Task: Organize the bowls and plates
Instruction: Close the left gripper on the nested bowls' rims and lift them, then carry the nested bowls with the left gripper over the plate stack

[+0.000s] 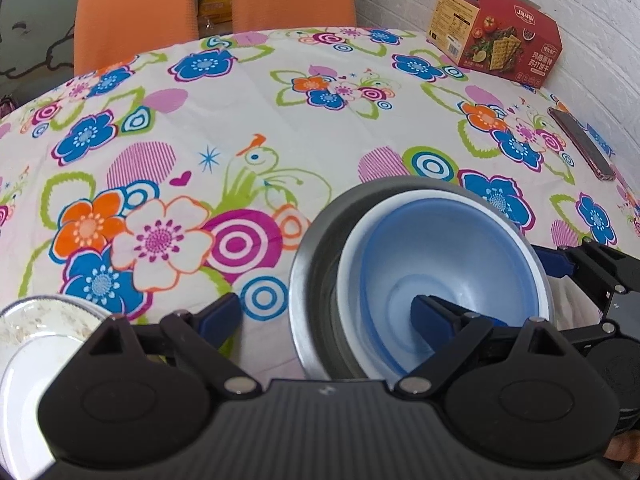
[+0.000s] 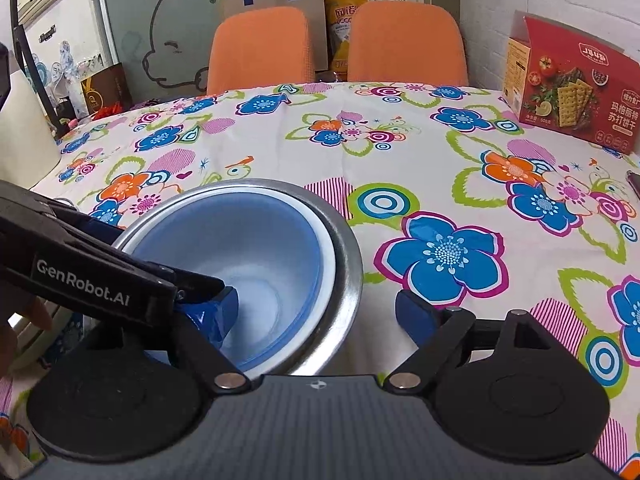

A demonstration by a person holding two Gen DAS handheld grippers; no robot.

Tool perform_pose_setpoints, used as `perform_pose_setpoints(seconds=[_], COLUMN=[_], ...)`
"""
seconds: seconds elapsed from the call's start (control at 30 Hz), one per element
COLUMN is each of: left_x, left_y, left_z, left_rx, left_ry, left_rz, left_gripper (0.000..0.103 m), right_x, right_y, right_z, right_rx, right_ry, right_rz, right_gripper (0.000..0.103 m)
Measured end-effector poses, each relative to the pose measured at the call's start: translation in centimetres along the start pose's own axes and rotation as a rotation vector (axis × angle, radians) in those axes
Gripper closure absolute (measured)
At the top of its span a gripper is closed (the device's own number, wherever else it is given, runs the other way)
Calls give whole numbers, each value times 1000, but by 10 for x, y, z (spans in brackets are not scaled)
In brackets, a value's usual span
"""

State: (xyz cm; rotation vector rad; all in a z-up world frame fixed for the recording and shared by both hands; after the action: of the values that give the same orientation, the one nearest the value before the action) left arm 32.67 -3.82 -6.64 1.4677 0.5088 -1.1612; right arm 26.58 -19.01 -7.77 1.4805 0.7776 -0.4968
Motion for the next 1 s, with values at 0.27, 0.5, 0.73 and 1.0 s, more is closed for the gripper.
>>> perform_pose_setpoints(seconds=[0.27, 0.5, 0.73, 1.0], left_x=[-3, -9, -5, -1], left_y=[-1, -2, 4, 12], left_z=[-1, 8, 8, 16], left_rx=[0, -14, -67, -69], left_ry=[19, -2, -72, -105], left_rz=[18, 50, 25, 12], left_gripper=[25, 62, 71, 71], right_x=[-2, -3, -3, -8], right_y=[1, 2, 2, 3], right_z=[-2, -23, -18, -7], right_rx=[-18, -43, 8, 53], right_ry=[32, 76, 114, 89], right_rz=[-1, -12, -16, -9], right_gripper=[38, 47, 43, 42])
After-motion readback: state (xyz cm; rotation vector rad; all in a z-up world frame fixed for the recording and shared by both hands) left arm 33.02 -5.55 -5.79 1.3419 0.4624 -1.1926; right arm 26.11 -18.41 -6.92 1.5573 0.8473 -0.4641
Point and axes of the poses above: each gripper's, at about its wrist camera, not at the fingertips, and x roughly the way its jaws point, z to its right, y to its top, the point moved 4 cm from there along x, roughly the way its jaws point, and after that the axes turned 4 degrees about -z, right-handed, at the moved point
